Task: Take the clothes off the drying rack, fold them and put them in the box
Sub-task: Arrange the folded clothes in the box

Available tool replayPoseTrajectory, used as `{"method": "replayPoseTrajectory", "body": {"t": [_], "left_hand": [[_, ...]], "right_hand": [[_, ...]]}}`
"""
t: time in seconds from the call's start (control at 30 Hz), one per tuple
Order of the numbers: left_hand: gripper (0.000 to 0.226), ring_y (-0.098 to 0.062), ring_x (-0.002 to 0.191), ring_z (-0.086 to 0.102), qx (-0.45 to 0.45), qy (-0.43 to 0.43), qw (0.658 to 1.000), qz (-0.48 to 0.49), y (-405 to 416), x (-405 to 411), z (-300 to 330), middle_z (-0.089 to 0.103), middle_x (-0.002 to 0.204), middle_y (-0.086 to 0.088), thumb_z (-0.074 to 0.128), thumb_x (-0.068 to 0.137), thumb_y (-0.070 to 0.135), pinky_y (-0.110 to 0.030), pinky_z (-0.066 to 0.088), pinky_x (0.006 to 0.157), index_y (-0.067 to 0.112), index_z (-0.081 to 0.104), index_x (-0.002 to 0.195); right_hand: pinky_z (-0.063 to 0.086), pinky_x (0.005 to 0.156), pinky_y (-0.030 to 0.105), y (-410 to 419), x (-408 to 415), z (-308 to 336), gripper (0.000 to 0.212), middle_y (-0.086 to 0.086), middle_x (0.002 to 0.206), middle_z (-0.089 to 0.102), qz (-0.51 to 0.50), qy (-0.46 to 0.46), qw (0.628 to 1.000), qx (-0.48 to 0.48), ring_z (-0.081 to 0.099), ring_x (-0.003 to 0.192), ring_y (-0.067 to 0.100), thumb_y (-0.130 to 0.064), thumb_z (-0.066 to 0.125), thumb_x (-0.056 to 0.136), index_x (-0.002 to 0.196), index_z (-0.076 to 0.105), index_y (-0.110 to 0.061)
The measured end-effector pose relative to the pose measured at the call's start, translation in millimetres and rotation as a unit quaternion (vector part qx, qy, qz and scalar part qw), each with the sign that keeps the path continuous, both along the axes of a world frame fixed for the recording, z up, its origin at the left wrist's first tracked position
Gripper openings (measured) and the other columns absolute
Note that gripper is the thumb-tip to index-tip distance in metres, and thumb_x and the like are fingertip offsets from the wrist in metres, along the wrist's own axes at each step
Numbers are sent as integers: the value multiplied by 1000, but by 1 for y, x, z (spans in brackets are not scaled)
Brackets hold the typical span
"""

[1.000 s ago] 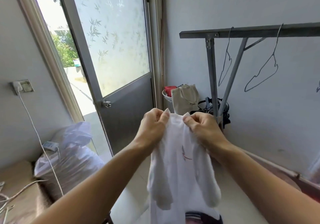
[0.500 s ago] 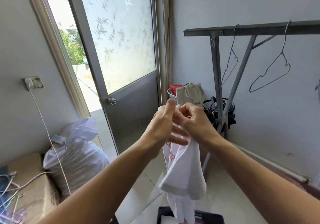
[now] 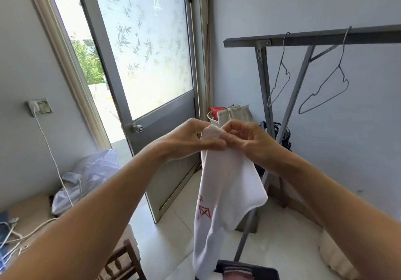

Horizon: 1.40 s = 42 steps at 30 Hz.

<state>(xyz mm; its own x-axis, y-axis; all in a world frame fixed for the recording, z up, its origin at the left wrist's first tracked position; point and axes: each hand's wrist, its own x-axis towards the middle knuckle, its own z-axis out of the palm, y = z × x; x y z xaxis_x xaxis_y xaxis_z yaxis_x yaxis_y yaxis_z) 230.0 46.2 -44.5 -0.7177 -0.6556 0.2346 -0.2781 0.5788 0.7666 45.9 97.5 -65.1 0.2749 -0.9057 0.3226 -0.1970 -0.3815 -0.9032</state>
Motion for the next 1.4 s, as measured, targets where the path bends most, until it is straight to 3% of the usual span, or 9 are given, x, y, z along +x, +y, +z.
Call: {"method": "replayPoseTrajectory", "body": {"t": [0.17, 0.33, 0.53, 0.8, 1.0, 1.13, 1.2, 1.3, 1.4], "left_hand": [[27, 3, 58, 50, -29, 106, 992, 66, 5, -10, -1, 54, 60, 17, 65, 92, 17, -11, 40, 56, 24, 62, 66], [27, 2, 54, 46, -75, 117, 984, 115, 1, -1, 10, 51, 56, 16, 67, 92, 18, -13, 39, 52, 19, 59, 66], [22, -6, 50, 56, -118, 11, 982, 146, -3, 24, 25, 61, 59, 7, 72, 87, 26, -21, 44, 47, 15, 66, 69], [27, -2, 52, 56, -62, 83, 993, 64, 13, 9, 38, 61, 55, 12, 71, 82, 29, -16, 44, 48, 36, 70, 56], [24, -13, 108, 67, -51, 77, 996, 18, 9, -10, 39, 70, 118, 4, 71, 85, 39, -29, 56, 82, 16, 78, 89], [20, -11, 71, 67, -45, 56, 997, 25, 13, -13, 39, 72, 79, 0, 67, 88, 36, -22, 51, 60, 25, 75, 73], [25, -7, 58, 61, -47, 59, 996, 56, 13, -11, 39, 65, 63, 6, 68, 83, 36, -18, 48, 54, 29, 71, 60], [27, -3, 55, 59, -54, 68, 991, 98, 10, -3, 42, 63, 59, 10, 69, 83, 36, -17, 46, 52, 31, 70, 57], [30, -2, 57, 60, -56, 78, 990, 102, 7, 4, 43, 64, 61, 11, 67, 87, 33, -15, 48, 52, 36, 71, 57]], "right_hand": [[54, 75, 40, 3, -31, -24, 29, 19, 94, 68, 34, 24, 996, 75, 66, 85, 26, -14, 71, 87, 107, 60, 3], [56, 68, 30, 13, -58, -46, 20, 10, 94, 75, 12, 24, 991, 128, 71, 83, 24, -26, 69, 87, 98, 70, -9], [51, 57, 27, 10, -78, -35, 26, 9, 73, 63, -57, -83, 993, 65, 60, 62, 20, -35, 61, 90, 78, 67, -13], [48, 51, 22, -22, -71, -16, 24, -3, 65, 65, -123, -1, 992, 25, 59, 55, 10, -29, 64, 90, 70, 70, -17], [54, 70, 29, -62, -28, -31, 21, 5, 82, 71, -70, 88, 992, 53, 68, 74, 16, -23, 60, 96, 86, 70, -7], [55, 68, 26, -63, -2, -38, 13, -4, 81, 72, 1, 108, 991, 82, 67, 77, 11, -9, 63, 90, 87, 69, -19], [55, 78, 32, -59, 5, -40, 14, -6, 100, 69, -32, 91, 994, 54, 64, 91, 11, -31, 67, 85, 99, 65, -28], [51, 95, 39, -35, 1, -34, 49, 0, 118, 70, 17, -46, 995, 91, 67, 109, 17, -60, 45, 91, 119, 62, -23], [54, 94, 35, -10, 1, -32, 48, 3, 116, 71, 105, 23, 990, 89, 68, 108, 20, -52, 55, 88, 123, 62, -20]]}}
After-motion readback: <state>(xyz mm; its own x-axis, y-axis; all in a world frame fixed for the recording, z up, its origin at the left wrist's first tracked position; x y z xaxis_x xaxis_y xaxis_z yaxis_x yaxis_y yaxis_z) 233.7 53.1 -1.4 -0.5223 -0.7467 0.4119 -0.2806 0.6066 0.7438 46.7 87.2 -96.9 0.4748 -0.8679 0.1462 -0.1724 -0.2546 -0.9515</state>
